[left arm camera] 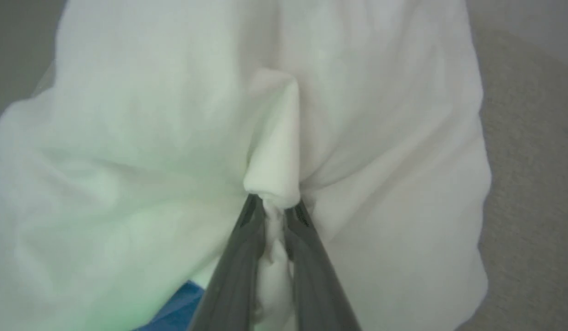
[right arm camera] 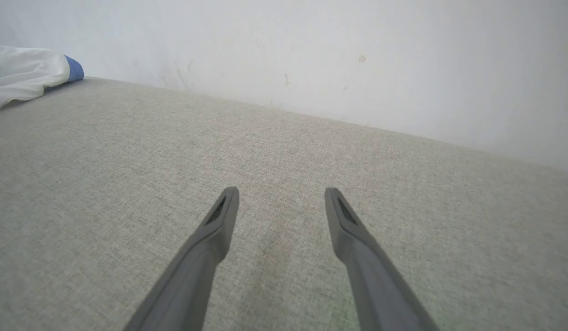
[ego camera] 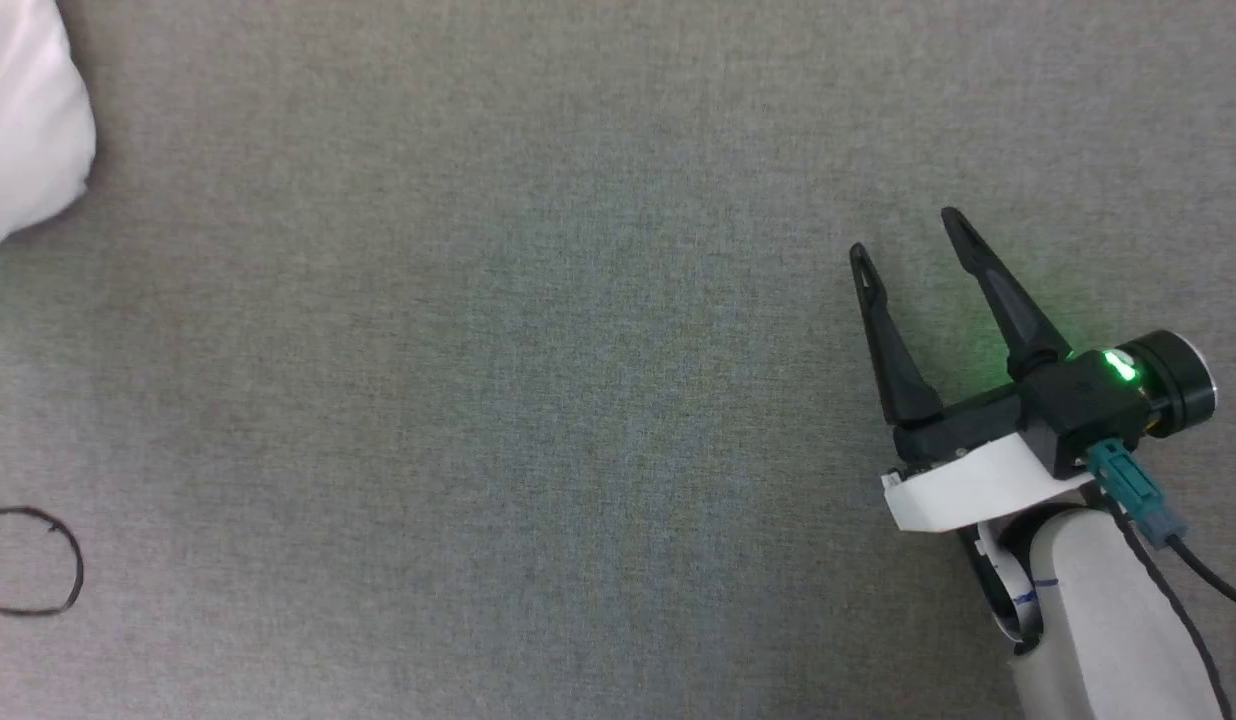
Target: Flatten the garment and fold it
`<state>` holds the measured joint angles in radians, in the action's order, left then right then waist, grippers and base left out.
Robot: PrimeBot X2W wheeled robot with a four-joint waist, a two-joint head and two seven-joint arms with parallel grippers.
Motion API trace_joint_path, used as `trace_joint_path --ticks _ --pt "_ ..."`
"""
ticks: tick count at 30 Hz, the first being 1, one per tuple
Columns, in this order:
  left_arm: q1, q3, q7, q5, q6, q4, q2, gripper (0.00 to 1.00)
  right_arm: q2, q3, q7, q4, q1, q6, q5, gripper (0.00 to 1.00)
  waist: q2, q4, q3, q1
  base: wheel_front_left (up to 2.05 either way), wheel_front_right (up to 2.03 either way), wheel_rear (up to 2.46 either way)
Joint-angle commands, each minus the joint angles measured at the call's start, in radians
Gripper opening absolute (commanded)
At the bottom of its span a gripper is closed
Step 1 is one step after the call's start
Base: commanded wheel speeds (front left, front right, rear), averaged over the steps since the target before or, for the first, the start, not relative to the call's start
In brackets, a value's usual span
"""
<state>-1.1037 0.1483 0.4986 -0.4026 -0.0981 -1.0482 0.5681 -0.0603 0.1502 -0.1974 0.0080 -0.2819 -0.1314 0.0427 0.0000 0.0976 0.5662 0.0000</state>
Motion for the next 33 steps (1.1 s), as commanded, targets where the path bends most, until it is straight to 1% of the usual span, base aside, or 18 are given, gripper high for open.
trace_joint_path --ticks 1,4,8,14,18,22,29,33 --pt "0.027 -0.007 -0.029 0.016 0.014 0.005 0.002 0.0 0.003 -0.001 -0.009 0.007 -0.002 0.001 -0.005 1.0 0.0 0.001 -0.038 0.0 0.0 0.0 0.0" --pt "0.03 -0.017 -0.136 0.042 0.037 0.03 0.017 0.0 0.005 -0.003 -0.016 0.025 0.007 0.001 -0.008 1.0 0.0 0.004 -0.089 0.0 0.0 0.0 0.0" --pt "0.006 -0.04 -0.301 0.079 0.046 0.065 0.034 0.0 0.007 -0.013 -0.023 0.046 0.033 0.001 -0.015 1.0 0.0 0.015 -0.168 0.0 0.0 0.0 0.0" --pt "-0.057 -0.1 -0.54 0.138 0.024 0.101 0.038 0.0 0.009 -0.036 -0.031 0.062 0.083 0.001 -0.035 1.0 0.0 0.025 -0.281 0.0 0.0 0.0 0.0" --pt "-0.106 -0.153 -0.669 0.177 0.01 0.122 0.022 0.0 0.01 -0.053 -0.033 0.062 0.116 0.001 -0.061 1.0 0.0 0.02 -0.343 0.0 0.0 0.0 0.0" --pt "-0.144 -0.208 -0.725 0.205 0.002 0.154 -0.035 0.0 0.01 -0.071 -0.032 0.061 0.149 0.001 -0.078 1.0 0.0 0.005 -0.401 0.0 0.0 0.0 0.0" --pt "-0.139 -0.266 -0.748 0.185 -0.015 0.236 -0.159 0.0 0.01 -0.09 -0.022 0.04 0.196 0.001 -0.094 1.0 0.0 -0.058 -0.467 0.0 0.0 0.0 0.0" --pt "-0.096 -0.303 -0.751 0.156 -0.021 0.304 -0.255 0.0 0.01 -0.109 -0.012 0.02 0.225 0.001 -0.1 1.0 0.0 -0.1 -0.484 0.0 0.0 0.0 0.0"
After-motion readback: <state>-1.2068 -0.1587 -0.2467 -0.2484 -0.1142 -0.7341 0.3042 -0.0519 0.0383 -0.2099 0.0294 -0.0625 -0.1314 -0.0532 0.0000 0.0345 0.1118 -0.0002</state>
